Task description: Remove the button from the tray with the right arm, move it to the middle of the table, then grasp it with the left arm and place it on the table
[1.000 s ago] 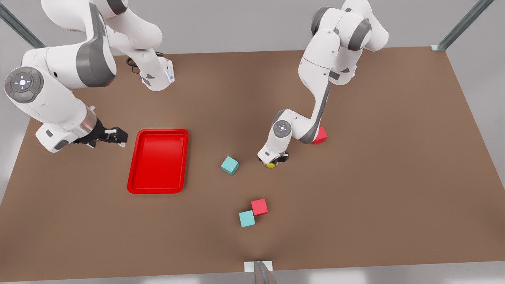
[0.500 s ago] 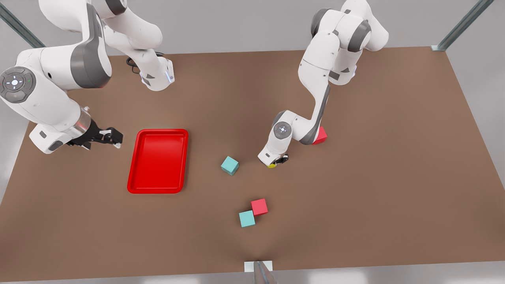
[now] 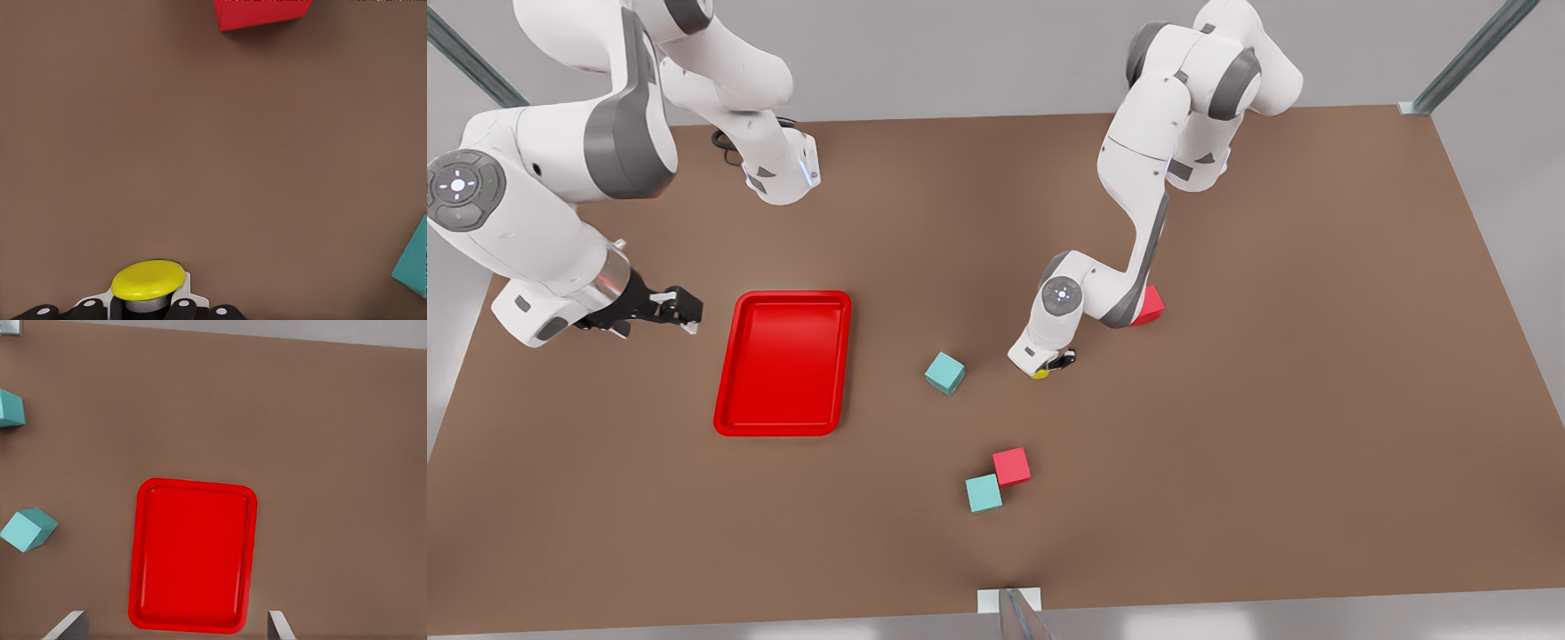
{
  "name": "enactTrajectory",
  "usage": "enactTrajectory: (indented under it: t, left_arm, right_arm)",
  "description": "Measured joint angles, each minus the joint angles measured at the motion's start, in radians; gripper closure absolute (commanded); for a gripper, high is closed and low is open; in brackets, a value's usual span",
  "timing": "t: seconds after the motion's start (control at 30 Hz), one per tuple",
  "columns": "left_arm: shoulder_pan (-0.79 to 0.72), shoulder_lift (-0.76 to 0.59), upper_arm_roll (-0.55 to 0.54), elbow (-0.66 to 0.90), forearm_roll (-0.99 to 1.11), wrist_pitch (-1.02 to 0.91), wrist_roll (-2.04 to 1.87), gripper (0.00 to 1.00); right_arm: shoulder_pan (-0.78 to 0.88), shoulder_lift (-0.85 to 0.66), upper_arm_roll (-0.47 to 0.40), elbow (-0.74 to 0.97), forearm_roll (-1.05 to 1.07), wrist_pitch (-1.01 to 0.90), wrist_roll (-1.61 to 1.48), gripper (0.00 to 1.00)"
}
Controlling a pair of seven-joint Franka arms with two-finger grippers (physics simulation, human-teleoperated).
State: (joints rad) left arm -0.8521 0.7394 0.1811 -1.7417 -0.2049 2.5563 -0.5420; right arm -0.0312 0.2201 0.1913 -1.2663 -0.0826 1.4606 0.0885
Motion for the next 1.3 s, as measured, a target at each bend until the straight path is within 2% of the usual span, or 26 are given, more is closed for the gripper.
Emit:
enactTrajectory:
  t: [0.27, 0.43, 0.57, 0.77, 0.93, 1.13, 1.3]
  left_arm:
    - [-0.001, -0.023, 0.016, 0.016, 0.0, -0.028, -0.011, 0.61]
    - [-0.036, -0.068, 0.181, 0.16, 0.04, -0.26, -0.037, 0.61]
    - [-0.031, -0.042, 0.213, 0.247, 0.211, -0.452, -0.178, 0.61]
    - [-0.027, -0.007, 0.216, 0.305, 0.575, -0.59, -0.593, 0.61]
    - [-0.03, 0.031, 0.216, 0.298, 0.843, -0.698, -0.93, 0.61]
    - [-0.043, 0.107, 0.214, 0.275, 1.073, -0.814, -1.289, 0.61]
    - [-0.054, 0.209, 0.212, 0.269, 1.164, -0.865, -1.535, 0.61]
  right_arm:
    - [0.042, 0.01, 0.007, -0.008, 0.009, 0.011, -0.005, 0.0]
    - [0.115, 0.009, 0.009, -0.01, -0.013, -0.019, -0.007, 0.0]
    - [0.186, 0.014, 0.01, -0.026, -0.042, -0.054, -0.008, 0.0]
    - [0.177, 0.027, 0.004, -0.022, -0.087, -0.083, -0.009, 0.0]
    - [0.08, 0.038, -0.001, -0.022, -0.089, -0.09, -0.01, 0.0]
    - [0.062, 0.048, 0.001, -0.027, -0.086, -0.097, -0.011, 0.0]
    - [0.084, 0.053, 0.007, -0.028, -0.089, -0.101, -0.011, 0.0]
